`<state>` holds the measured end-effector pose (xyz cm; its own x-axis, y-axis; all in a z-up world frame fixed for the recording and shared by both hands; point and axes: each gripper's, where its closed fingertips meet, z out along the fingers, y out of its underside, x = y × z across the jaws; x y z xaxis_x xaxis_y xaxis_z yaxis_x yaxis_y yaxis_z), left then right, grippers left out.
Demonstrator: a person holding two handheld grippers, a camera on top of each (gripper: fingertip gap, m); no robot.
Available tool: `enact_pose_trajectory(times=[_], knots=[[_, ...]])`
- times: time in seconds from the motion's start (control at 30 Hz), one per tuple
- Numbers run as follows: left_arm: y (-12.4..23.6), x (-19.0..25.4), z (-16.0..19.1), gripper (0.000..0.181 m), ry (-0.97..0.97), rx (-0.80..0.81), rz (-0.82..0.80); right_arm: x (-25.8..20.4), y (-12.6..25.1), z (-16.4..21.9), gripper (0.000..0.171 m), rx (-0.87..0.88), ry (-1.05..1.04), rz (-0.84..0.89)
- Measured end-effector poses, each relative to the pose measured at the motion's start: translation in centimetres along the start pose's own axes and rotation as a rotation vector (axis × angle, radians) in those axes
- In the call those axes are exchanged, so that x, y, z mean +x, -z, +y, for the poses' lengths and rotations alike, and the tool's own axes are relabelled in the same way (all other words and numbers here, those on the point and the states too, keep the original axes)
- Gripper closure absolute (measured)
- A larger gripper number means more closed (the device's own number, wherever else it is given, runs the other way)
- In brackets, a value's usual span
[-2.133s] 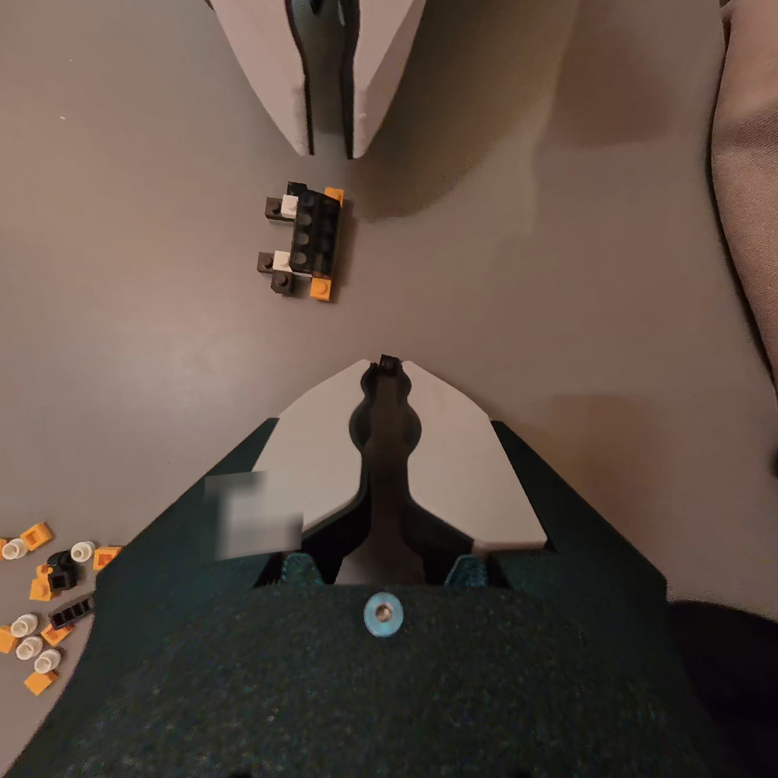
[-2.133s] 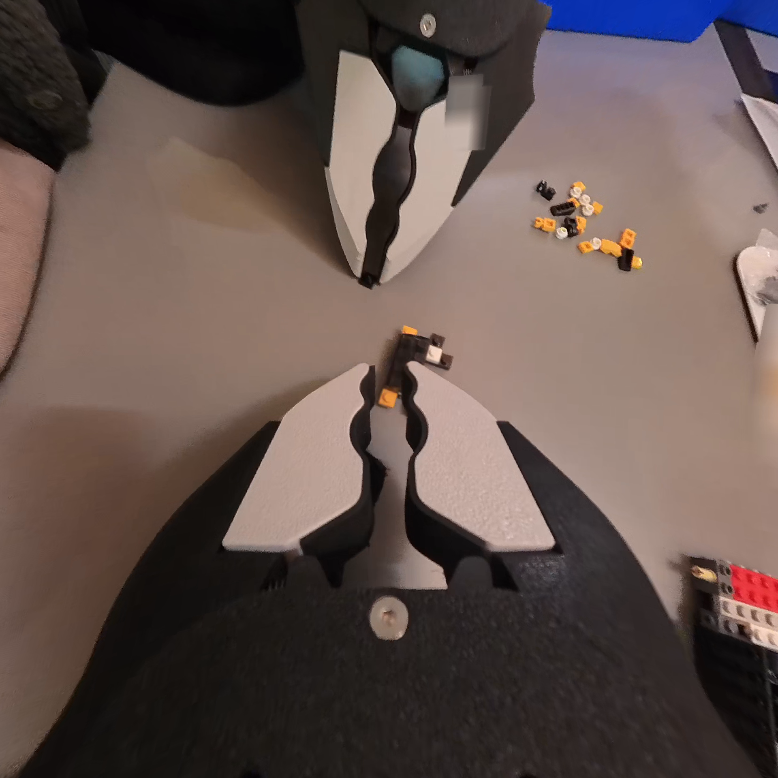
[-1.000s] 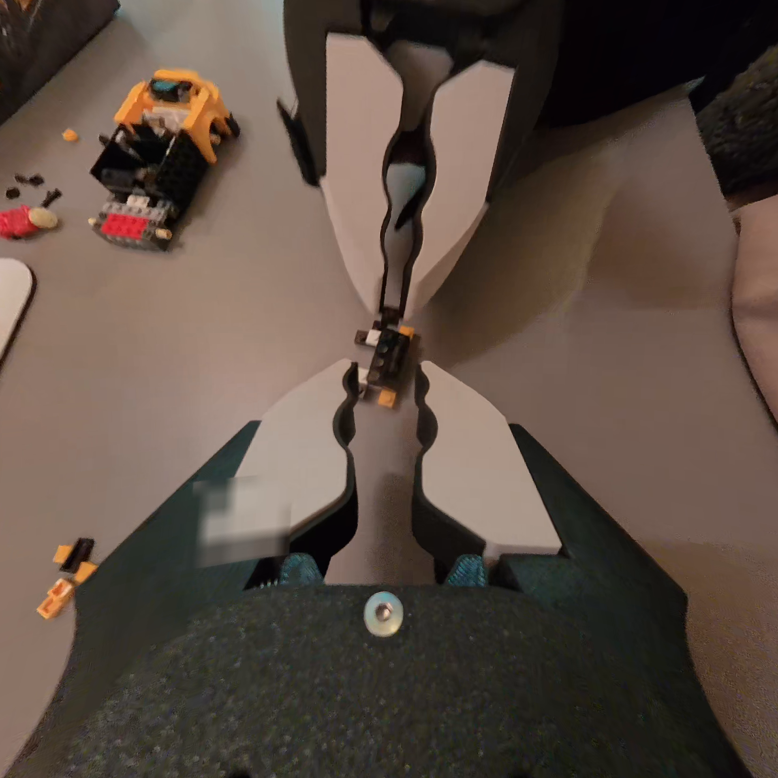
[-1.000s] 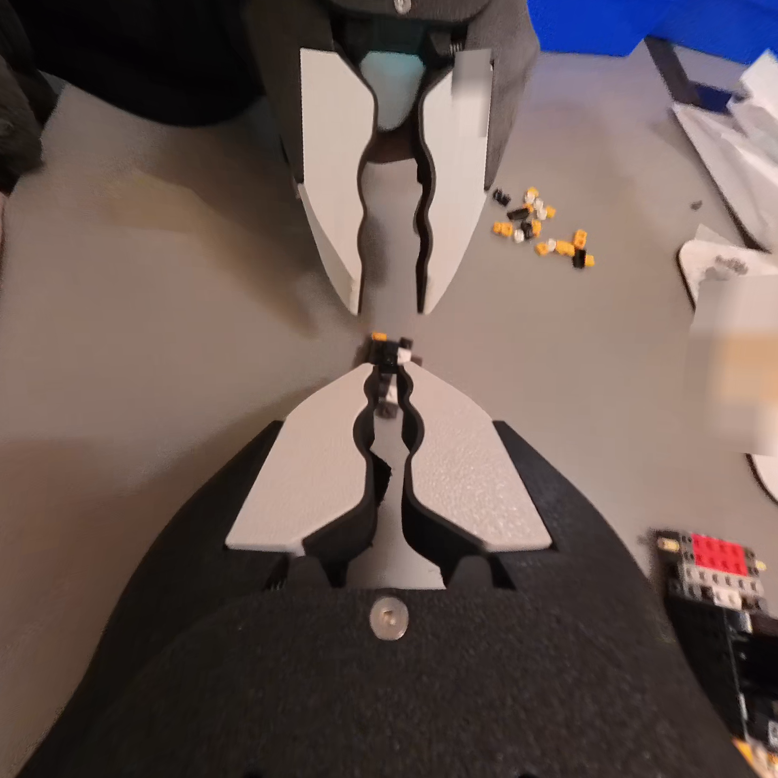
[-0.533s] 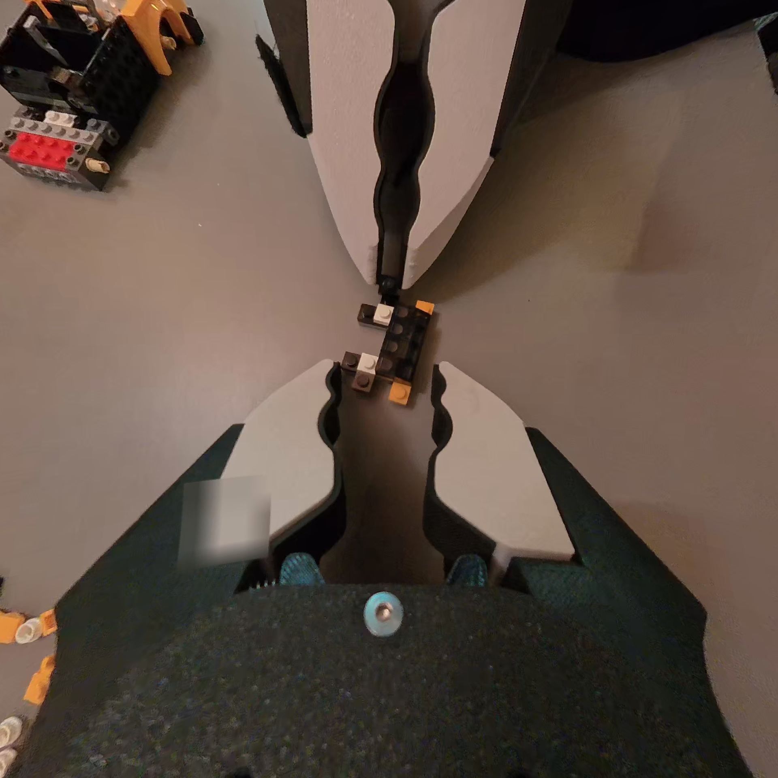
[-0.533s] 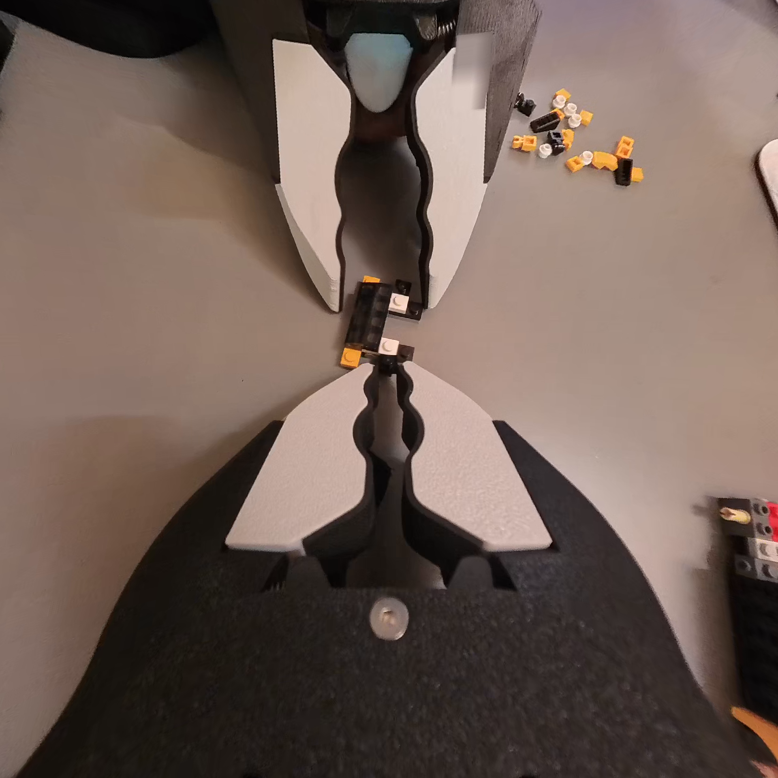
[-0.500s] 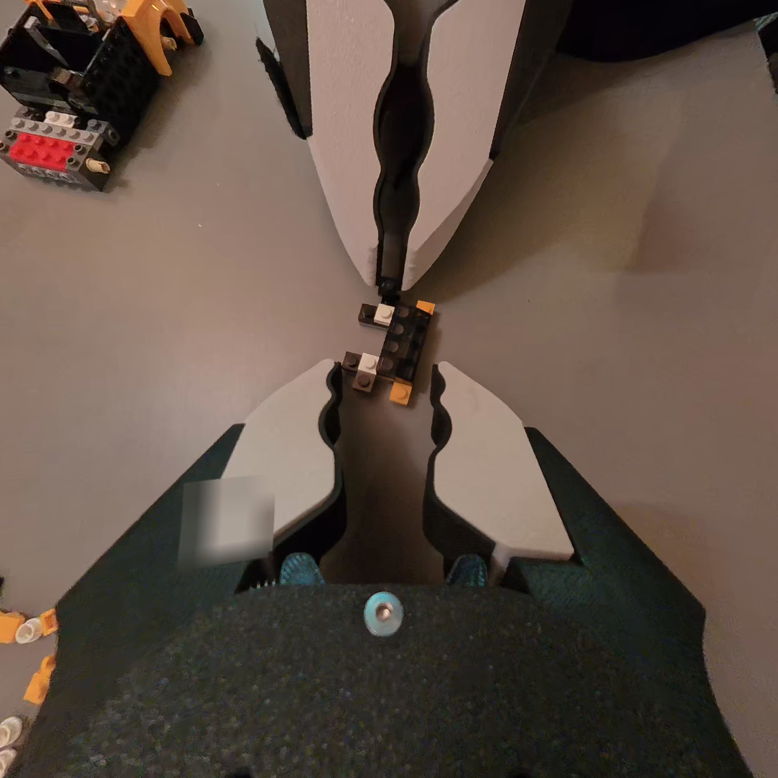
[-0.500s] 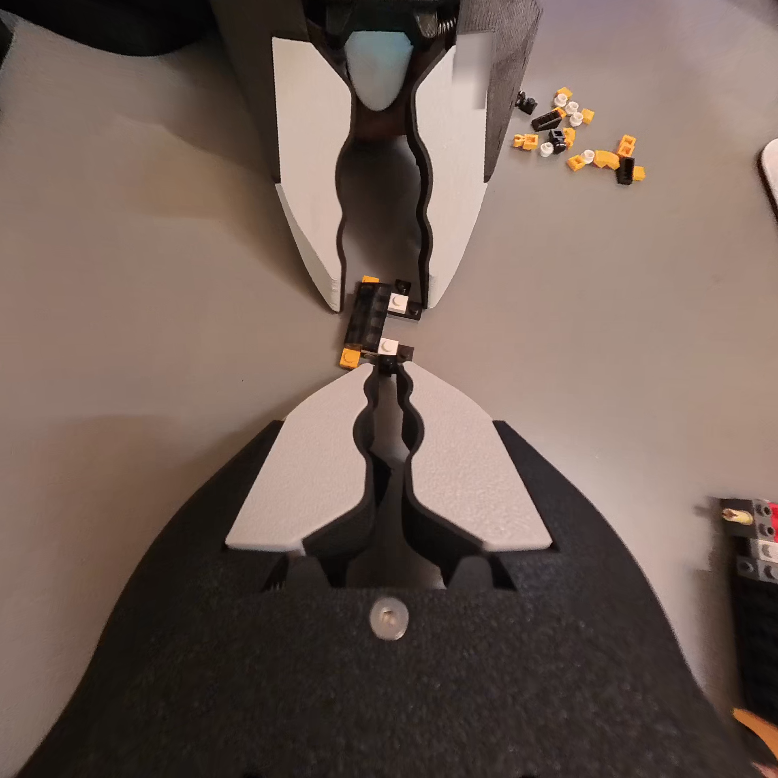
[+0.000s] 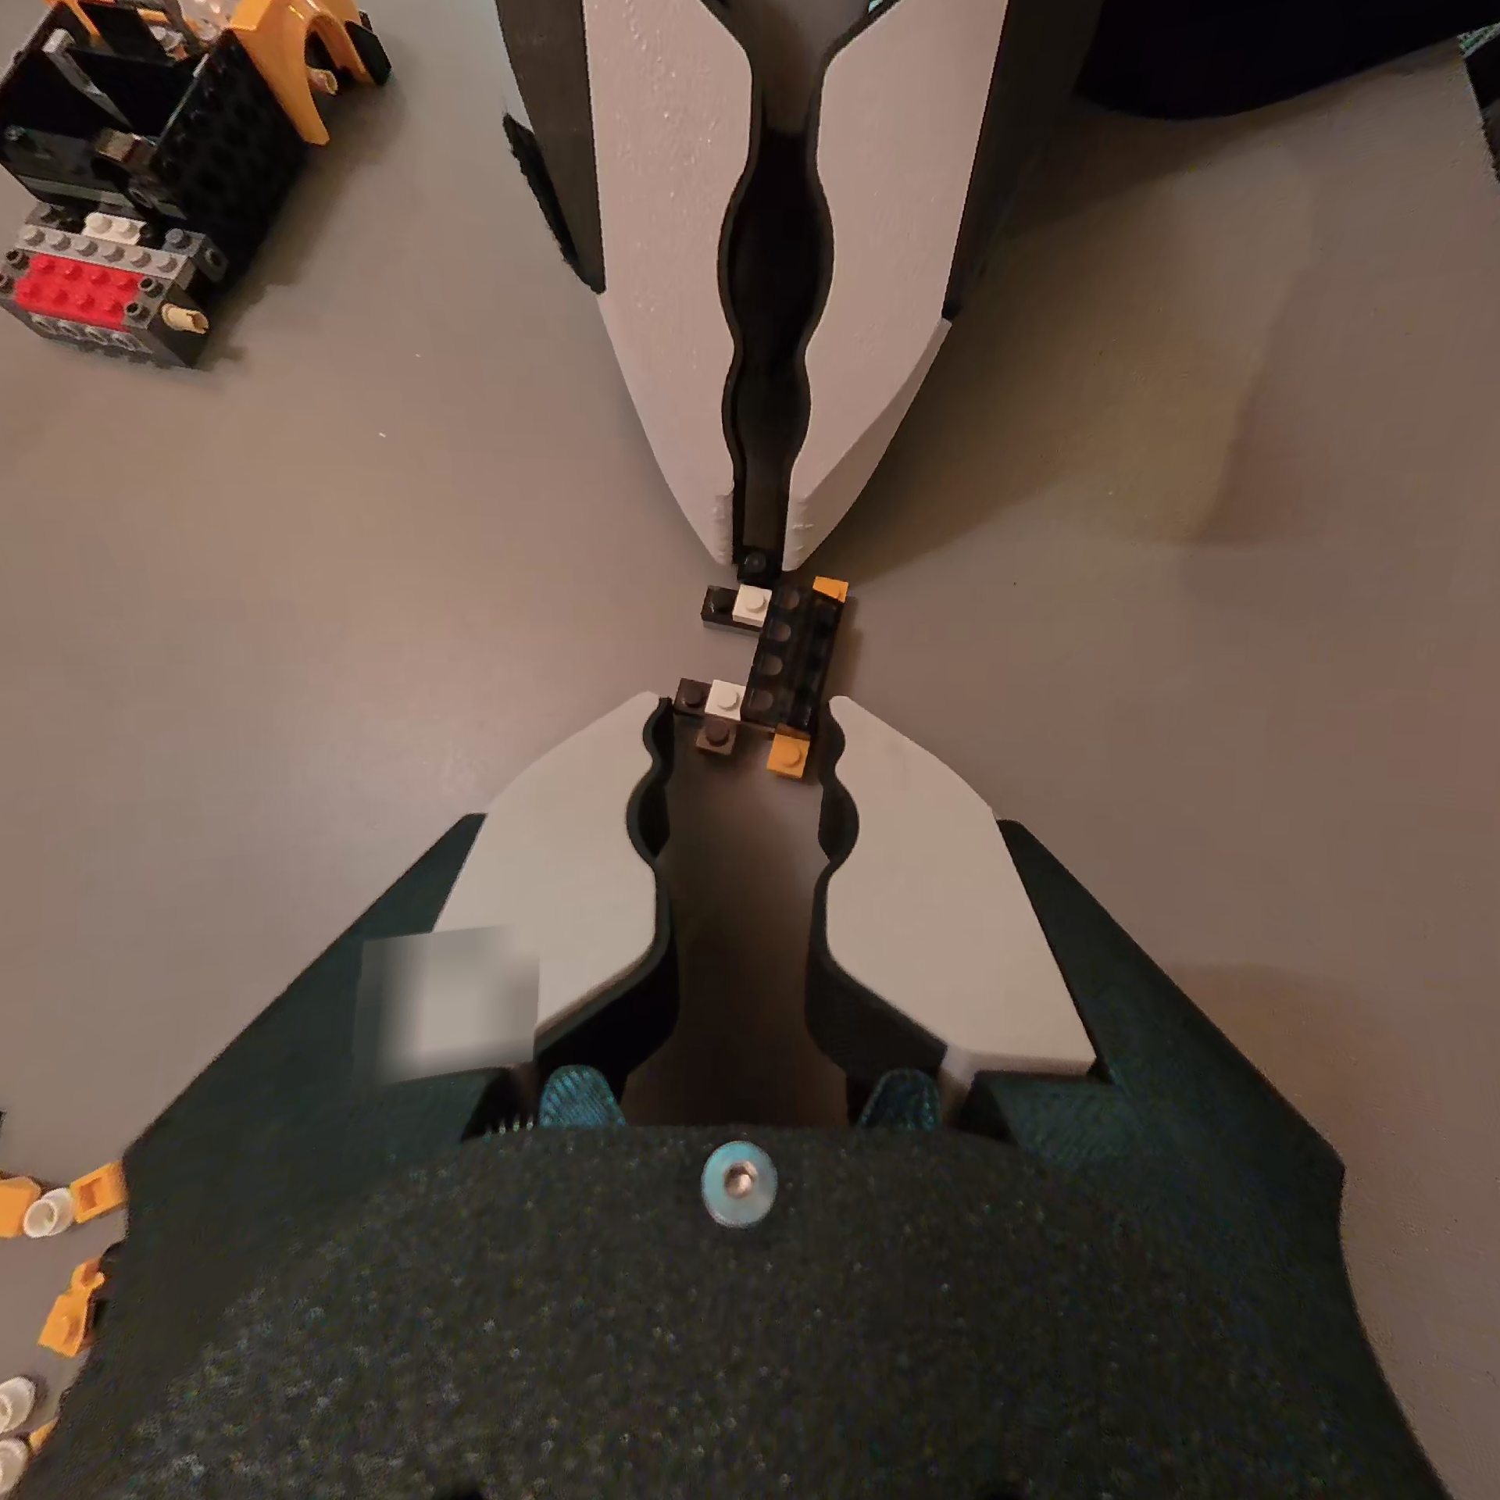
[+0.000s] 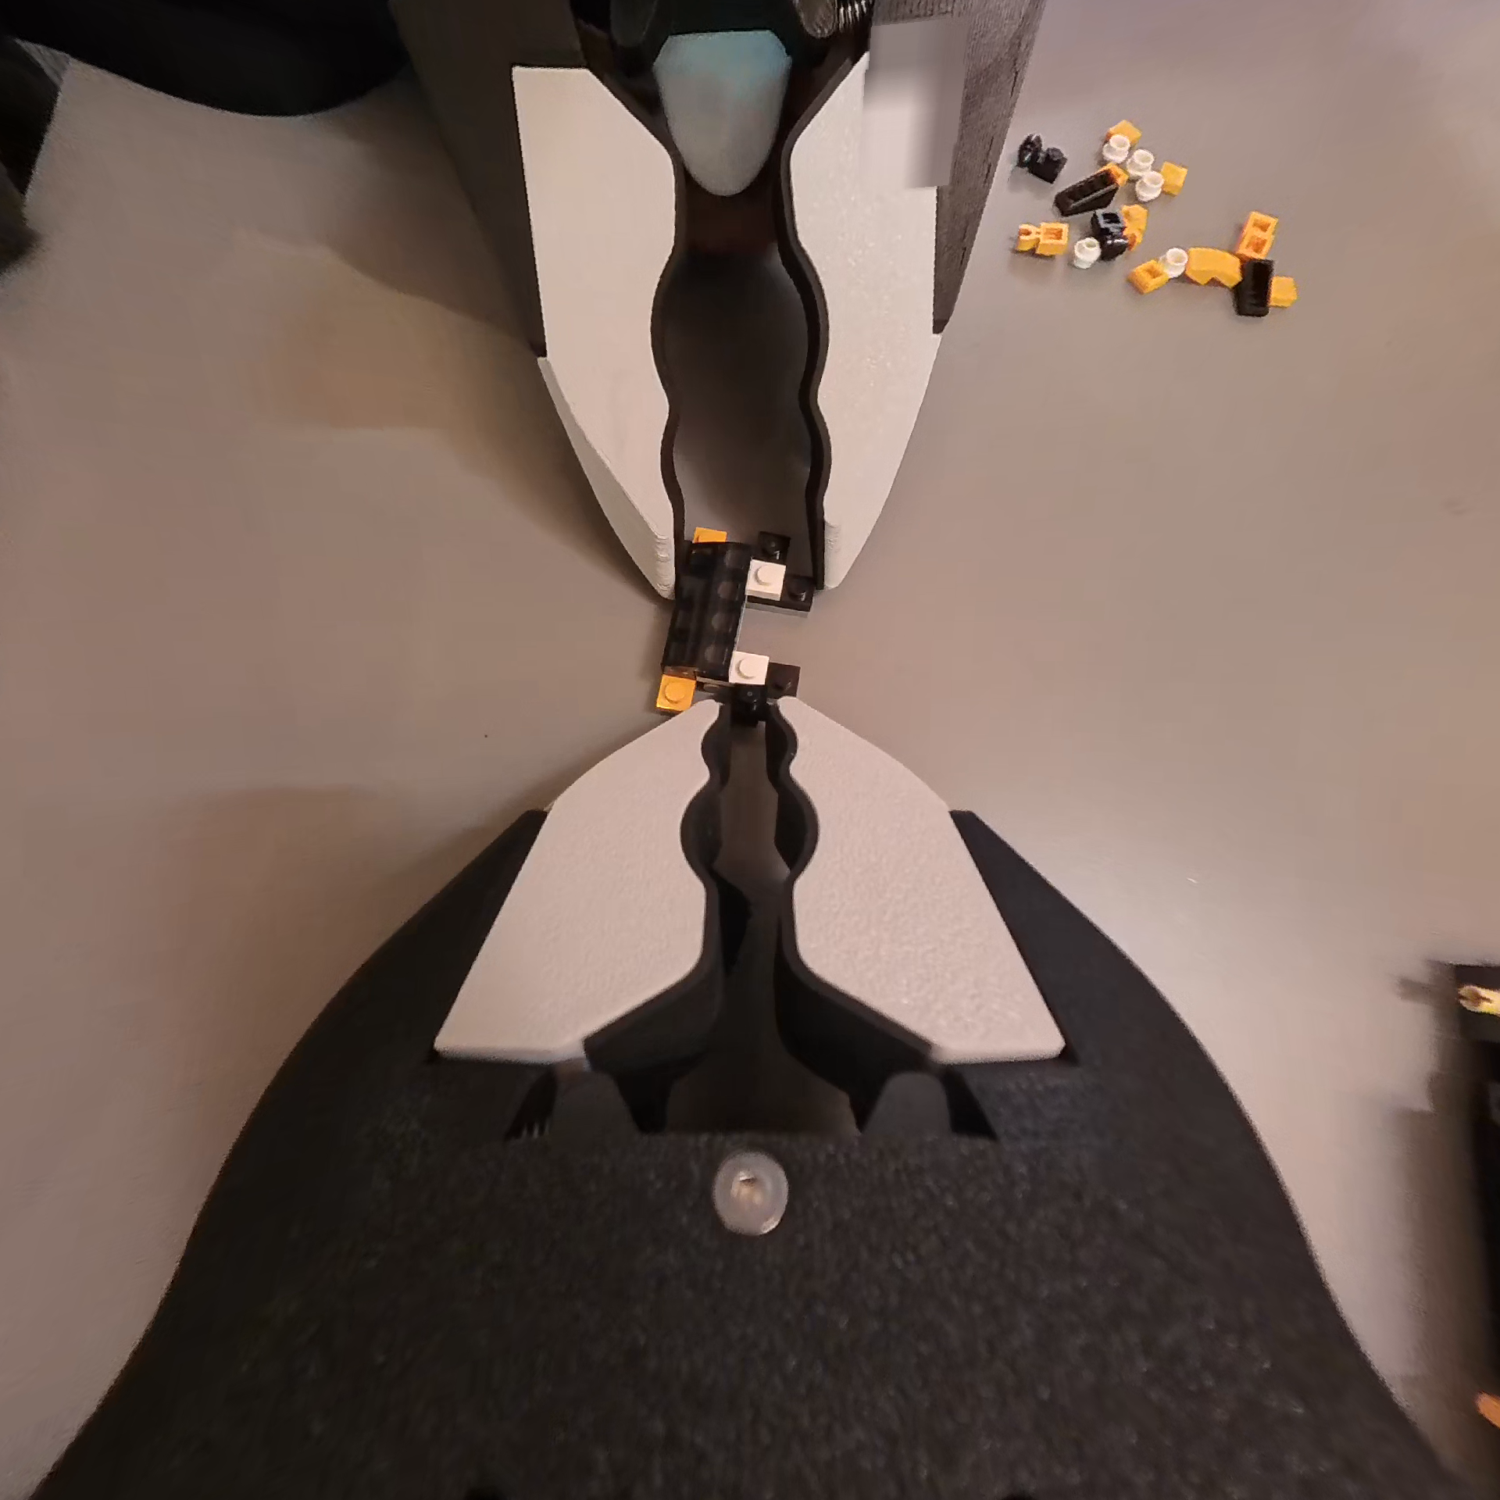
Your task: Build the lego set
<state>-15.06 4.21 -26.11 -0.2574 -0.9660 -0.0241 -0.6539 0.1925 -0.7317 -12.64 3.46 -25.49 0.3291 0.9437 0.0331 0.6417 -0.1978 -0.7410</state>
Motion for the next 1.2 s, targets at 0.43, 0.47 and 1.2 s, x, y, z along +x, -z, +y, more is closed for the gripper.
enact_pose_trajectory(times=[0.43, 0.47, 1.2], knots=[[-0.05, 0.13, -0.03, 0.148, 0.009, -0.001, -0.008, -0.19, -0.01, 0.08, 0.163, -0.011, -0.031, -0.017], [-0.05, 0.13, -0.02, 0.148, 0.009, -0.001, -0.009, -0.19, -0.01, 0.08, 0.163, -0.012, -0.032, -0.017], [-0.09, 0.21, -0.12, 0.148, 0.010, 0.015, -0.030, -0.44, -0.06, 0.23, 0.157, -0.030, -0.040, -0.020]])
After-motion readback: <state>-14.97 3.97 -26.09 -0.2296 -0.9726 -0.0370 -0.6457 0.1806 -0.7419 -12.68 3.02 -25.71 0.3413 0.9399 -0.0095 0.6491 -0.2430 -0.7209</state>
